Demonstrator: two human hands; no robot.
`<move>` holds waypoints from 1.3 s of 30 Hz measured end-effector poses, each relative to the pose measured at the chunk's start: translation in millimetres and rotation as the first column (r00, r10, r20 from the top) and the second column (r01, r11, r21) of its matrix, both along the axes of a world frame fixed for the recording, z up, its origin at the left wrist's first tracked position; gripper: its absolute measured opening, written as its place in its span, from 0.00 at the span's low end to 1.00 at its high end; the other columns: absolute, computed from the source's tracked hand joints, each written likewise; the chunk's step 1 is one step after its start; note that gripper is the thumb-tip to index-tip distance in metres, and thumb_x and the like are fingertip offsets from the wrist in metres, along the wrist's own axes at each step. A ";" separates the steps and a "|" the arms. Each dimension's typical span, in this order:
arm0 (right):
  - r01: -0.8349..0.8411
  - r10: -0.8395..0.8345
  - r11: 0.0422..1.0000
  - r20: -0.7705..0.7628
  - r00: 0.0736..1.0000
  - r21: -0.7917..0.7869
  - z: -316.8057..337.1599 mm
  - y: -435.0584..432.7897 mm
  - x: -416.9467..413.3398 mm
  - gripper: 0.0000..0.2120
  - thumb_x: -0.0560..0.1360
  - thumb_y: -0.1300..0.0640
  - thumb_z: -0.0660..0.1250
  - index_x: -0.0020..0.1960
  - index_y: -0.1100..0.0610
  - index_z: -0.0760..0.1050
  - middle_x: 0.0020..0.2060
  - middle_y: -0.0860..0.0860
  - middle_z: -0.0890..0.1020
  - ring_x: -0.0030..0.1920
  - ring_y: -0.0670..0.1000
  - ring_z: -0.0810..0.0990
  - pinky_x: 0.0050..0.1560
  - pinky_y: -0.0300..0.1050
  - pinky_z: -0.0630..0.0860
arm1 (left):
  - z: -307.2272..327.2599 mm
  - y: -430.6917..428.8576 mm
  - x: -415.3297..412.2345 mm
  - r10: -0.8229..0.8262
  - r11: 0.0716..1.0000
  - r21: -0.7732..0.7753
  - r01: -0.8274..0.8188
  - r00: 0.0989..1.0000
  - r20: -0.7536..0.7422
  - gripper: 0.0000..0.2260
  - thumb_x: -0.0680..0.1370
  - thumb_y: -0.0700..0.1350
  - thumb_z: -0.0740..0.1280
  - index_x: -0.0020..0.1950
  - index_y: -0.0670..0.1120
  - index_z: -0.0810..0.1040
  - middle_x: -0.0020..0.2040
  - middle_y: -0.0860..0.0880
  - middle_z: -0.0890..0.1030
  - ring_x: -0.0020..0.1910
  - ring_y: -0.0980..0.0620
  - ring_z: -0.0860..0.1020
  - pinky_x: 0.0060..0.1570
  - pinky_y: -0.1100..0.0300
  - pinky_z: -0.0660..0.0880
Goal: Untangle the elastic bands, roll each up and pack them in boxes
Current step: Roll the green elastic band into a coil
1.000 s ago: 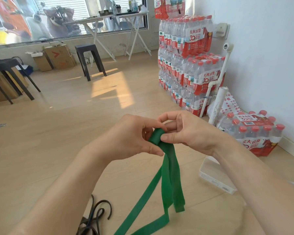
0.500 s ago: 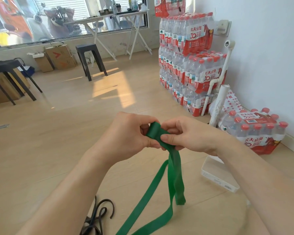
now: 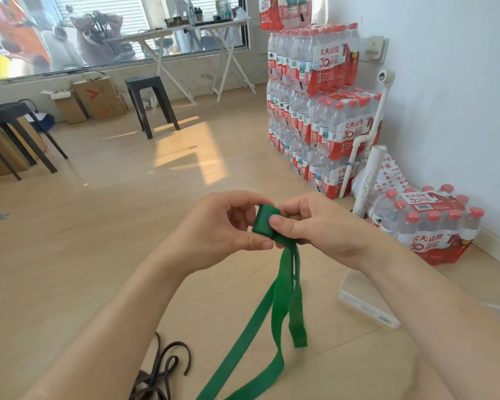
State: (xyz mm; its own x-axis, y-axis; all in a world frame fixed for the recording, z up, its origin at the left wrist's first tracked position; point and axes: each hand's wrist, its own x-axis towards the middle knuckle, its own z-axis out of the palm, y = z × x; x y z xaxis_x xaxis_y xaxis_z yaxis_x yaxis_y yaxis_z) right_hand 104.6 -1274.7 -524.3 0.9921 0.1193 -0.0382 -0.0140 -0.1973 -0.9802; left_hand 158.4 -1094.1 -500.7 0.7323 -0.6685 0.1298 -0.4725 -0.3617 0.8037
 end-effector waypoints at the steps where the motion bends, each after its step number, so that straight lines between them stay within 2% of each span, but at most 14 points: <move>1: -0.031 0.031 0.999 -0.003 1.000 0.021 -0.7 0.2 0.1 0.10 0.78 0.60 0.64 0.54 0.66 0.80 0.39 0.58 0.81 0.38 0.48 0.78 0.45 0.42 0.74 | 0.7 1.6 1.0 -0.020 1.000 -0.005 0.020 1.000 -0.004 0.22 0.60 0.45 0.79 0.53 0.51 0.81 0.41 0.44 0.79 0.41 0.42 0.77 0.44 0.49 0.78; 4: -0.089 0.089 0.994 -0.001 0.996 0.071 -1.5 -1.4 0.8 0.12 0.79 0.61 0.63 0.56 0.67 0.78 0.40 0.58 0.80 0.41 0.51 0.77 0.49 0.48 0.71 | 4.5 4.1 0.7 -0.049 0.999 -0.024 0.049 0.999 0.015 0.23 0.59 0.48 0.78 0.53 0.50 0.82 0.45 0.48 0.81 0.45 0.45 0.79 0.46 0.51 0.79; 8: -0.144 0.153 0.973 -0.037 0.988 0.181 -0.6 -0.1 0.5 0.13 0.76 0.54 0.64 0.50 0.64 0.79 0.35 0.52 0.79 0.35 0.46 0.76 0.43 0.42 0.71 | 9.8 5.9 -3.5 -0.061 0.997 -0.043 0.064 0.995 0.084 0.18 0.59 0.48 0.77 0.48 0.51 0.82 0.43 0.49 0.84 0.41 0.54 0.82 0.44 0.62 0.79; 10: -0.178 0.195 0.961 -0.062 0.979 0.212 1.3 0.0 -0.8 0.11 0.76 0.52 0.66 0.49 0.60 0.79 0.35 0.51 0.79 0.37 0.47 0.76 0.42 0.43 0.68 | 12.5 8.3 -5.6 -0.050 0.996 -0.066 0.054 0.996 0.070 0.17 0.60 0.47 0.76 0.47 0.49 0.83 0.40 0.49 0.85 0.40 0.52 0.83 0.44 0.60 0.80; 13: -0.205 0.223 0.959 -0.076 0.972 0.196 8.6 -4.1 -4.7 0.20 0.71 0.59 0.71 0.63 0.55 0.73 0.46 0.58 0.83 0.46 0.50 0.80 0.49 0.43 0.74 | 16.3 14.3 -4.9 -0.031 0.996 -0.080 0.031 1.000 0.007 0.16 0.60 0.47 0.77 0.46 0.46 0.84 0.39 0.47 0.85 0.40 0.47 0.84 0.47 0.52 0.81; 15: -0.144 0.144 0.989 -0.004 0.990 0.035 12.2 -1.3 -10.2 0.33 0.67 0.63 0.77 0.66 0.45 0.67 0.51 0.60 0.82 0.46 0.54 0.83 0.52 0.48 0.78 | 17.7 17.6 -3.3 0.010 0.996 -0.086 -0.012 1.000 -0.020 0.15 0.59 0.49 0.77 0.44 0.48 0.86 0.39 0.45 0.85 0.41 0.42 0.83 0.48 0.45 0.80; 17: 0.006 0.042 0.973 0.203 0.978 -0.229 12.3 7.4 -12.7 0.36 0.65 0.60 0.80 0.63 0.37 0.66 0.47 0.54 0.79 0.41 0.53 0.83 0.48 0.48 0.81 | 18.7 18.0 -3.0 0.034 0.996 -0.082 -0.036 0.999 -0.025 0.15 0.59 0.52 0.77 0.43 0.49 0.86 0.39 0.43 0.85 0.42 0.37 0.81 0.47 0.40 0.78; 19: 0.126 0.027 0.928 0.402 0.915 -0.351 8.8 14.9 -12.5 0.30 0.66 0.57 0.79 0.62 0.38 0.72 0.43 0.47 0.78 0.37 0.47 0.81 0.42 0.40 0.79 | 17.8 18.0 -0.7 0.053 0.996 -0.068 -0.055 0.998 -0.031 0.14 0.59 0.51 0.77 0.43 0.49 0.86 0.38 0.43 0.85 0.41 0.38 0.81 0.48 0.41 0.78; 22: 0.259 -0.007 0.902 0.588 0.809 -0.346 3.1 17.5 -12.1 0.21 0.68 0.58 0.77 0.59 0.49 0.80 0.42 0.41 0.80 0.40 0.38 0.78 0.39 0.28 0.69 | 17.8 19.3 2.5 0.078 0.994 -0.077 -0.083 0.995 -0.064 0.14 0.59 0.50 0.77 0.43 0.49 0.86 0.38 0.47 0.85 0.38 0.48 0.83 0.49 0.49 0.78; 26: 0.290 -0.006 0.901 0.660 0.752 -0.322 1.0 23.4 -10.1 0.15 0.71 0.60 0.75 0.57 0.57 0.82 0.48 0.46 0.85 0.48 0.40 0.81 0.47 0.32 0.74 | 14.3 19.7 5.5 0.097 0.992 -0.067 -0.103 0.992 -0.079 0.14 0.60 0.53 0.75 0.42 0.50 0.85 0.37 0.50 0.85 0.39 0.51 0.83 0.45 0.57 0.80; 30: 0.291 -0.082 0.930 0.645 0.760 -0.225 2.2 26.8 -11.1 0.13 0.73 0.59 0.72 0.57 0.55 0.82 0.48 0.44 0.85 0.50 0.40 0.82 0.51 0.40 0.78 | 11.0 18.6 5.8 0.092 0.987 -0.125 -0.104 0.991 -0.097 0.15 0.63 0.53 0.74 0.47 0.49 0.85 0.41 0.50 0.86 0.42 0.55 0.83 0.45 0.63 0.79; 33: 0.315 -0.180 0.939 0.584 0.791 -0.137 1.0 27.5 -9.7 0.11 0.74 0.57 0.71 0.56 0.50 0.81 0.44 0.40 0.85 0.45 0.39 0.83 0.46 0.37 0.78 | 9.9 16.4 4.2 0.072 0.975 -0.200 -0.093 0.991 -0.113 0.20 0.62 0.47 0.75 0.54 0.51 0.81 0.45 0.48 0.84 0.46 0.54 0.82 0.45 0.64 0.79; 37: 0.319 -0.273 0.948 0.505 0.819 -0.005 -0.2 25.4 -5.8 0.09 0.74 0.60 0.71 0.53 0.57 0.83 0.40 0.42 0.85 0.42 0.38 0.82 0.43 0.31 0.75 | 4.6 7.2 -2.1 0.116 0.984 -0.156 -0.090 0.979 0.168 0.20 0.64 0.41 0.78 0.53 0.54 0.80 0.50 0.53 0.81 0.50 0.55 0.79 0.46 0.59 0.80; 39: 0.296 -0.262 0.955 0.482 0.836 0.006 0.2 27.2 -5.7 0.07 0.74 0.61 0.70 0.51 0.57 0.84 0.38 0.43 0.85 0.39 0.37 0.82 0.40 0.30 0.73 | 2.3 4.1 -3.1 0.167 0.968 -0.221 -0.123 0.967 0.194 0.17 0.65 0.39 0.78 0.50 0.52 0.80 0.47 0.51 0.82 0.47 0.54 0.81 0.45 0.57 0.81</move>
